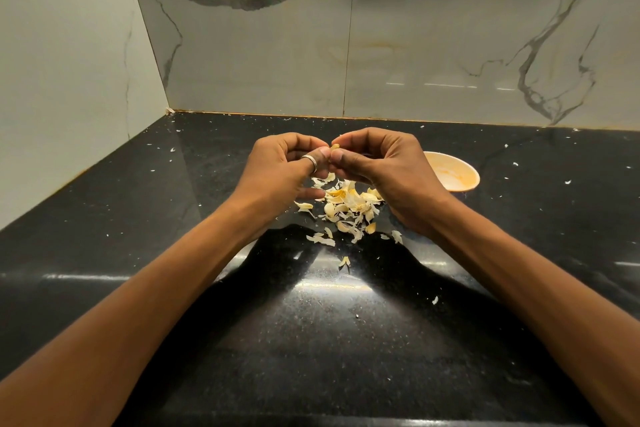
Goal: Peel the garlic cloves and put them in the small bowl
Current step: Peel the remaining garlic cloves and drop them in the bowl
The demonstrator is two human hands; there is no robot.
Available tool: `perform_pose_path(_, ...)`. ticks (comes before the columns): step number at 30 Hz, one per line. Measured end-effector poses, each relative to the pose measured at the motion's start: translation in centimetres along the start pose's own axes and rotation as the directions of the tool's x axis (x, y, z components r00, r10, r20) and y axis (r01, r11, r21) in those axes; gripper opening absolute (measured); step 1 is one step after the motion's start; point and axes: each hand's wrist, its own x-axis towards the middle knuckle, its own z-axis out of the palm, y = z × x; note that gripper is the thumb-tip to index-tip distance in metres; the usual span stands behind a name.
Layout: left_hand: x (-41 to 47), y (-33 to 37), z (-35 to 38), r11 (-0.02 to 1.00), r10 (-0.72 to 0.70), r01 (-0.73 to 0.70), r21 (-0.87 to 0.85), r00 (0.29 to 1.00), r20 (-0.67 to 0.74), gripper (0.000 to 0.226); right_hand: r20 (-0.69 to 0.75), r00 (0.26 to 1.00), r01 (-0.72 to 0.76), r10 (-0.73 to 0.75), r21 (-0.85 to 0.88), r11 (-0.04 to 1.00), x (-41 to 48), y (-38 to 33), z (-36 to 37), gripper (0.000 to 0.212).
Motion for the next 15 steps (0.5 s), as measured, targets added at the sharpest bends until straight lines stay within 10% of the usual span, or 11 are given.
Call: perform_pose_path(15, -0.39, 0.58, -0.10, 0.999, 0.006, -0.007, 0.032, 1.000, 0.027, 0.009, -0.006, 0.995, 0.094, -0.097, -0.173, 0.980, 0.10, 0.58, 0.17, 0.025)
